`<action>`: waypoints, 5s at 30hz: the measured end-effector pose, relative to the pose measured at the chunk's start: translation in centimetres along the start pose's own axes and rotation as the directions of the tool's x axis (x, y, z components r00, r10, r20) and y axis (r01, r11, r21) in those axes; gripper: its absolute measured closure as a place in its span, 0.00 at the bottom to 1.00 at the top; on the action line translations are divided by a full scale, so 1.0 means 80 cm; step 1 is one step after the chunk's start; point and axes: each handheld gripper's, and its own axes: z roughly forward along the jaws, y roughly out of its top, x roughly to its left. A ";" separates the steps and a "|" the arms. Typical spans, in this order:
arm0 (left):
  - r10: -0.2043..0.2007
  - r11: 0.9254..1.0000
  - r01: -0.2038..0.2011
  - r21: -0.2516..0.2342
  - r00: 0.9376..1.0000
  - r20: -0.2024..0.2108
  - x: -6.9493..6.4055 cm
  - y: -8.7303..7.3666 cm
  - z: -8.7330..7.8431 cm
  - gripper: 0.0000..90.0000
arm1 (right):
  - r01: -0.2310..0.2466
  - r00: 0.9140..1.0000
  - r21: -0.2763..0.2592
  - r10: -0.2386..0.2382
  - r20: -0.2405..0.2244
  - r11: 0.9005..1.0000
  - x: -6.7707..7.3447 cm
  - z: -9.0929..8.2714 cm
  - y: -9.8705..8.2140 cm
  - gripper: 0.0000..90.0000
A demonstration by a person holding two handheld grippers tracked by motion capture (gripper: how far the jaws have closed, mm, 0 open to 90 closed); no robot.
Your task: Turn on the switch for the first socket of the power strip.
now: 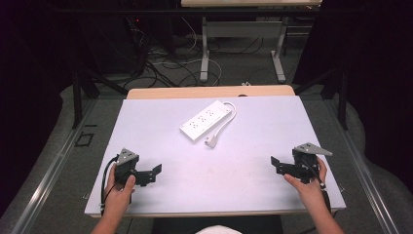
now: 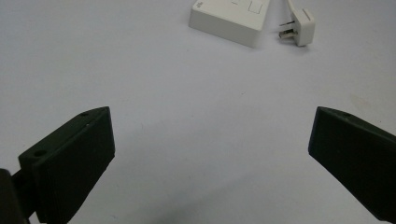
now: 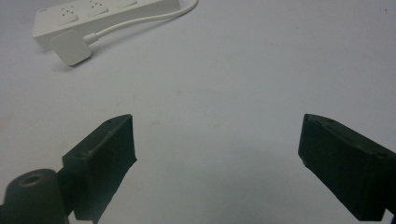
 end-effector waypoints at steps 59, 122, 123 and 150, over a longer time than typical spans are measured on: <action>0.000 1.000 0.000 0.009 1.000 -0.014 0.000 -0.003 -0.002 0.00 | 0.186 0.980 0.060 -0.181 -0.083 0.981 0.032 0.063 0.147 0.36; 0.015 1.000 -0.015 0.021 1.000 -0.004 0.000 -0.004 0.000 0.00 | 0.165 0.982 0.138 -0.150 -0.112 0.977 0.083 0.171 0.226 0.60; 0.015 1.000 -0.015 0.021 1.000 -0.005 0.000 -0.004 0.000 0.00 | 0.160 0.983 0.137 -0.145 -0.113 0.978 0.085 0.173 0.226 0.61; 0.009 1.000 -0.009 0.013 1.000 -0.005 0.000 -0.005 0.001 0.00 | 0.216 0.973 0.163 -0.199 -0.118 0.963 0.120 0.219 0.223 0.69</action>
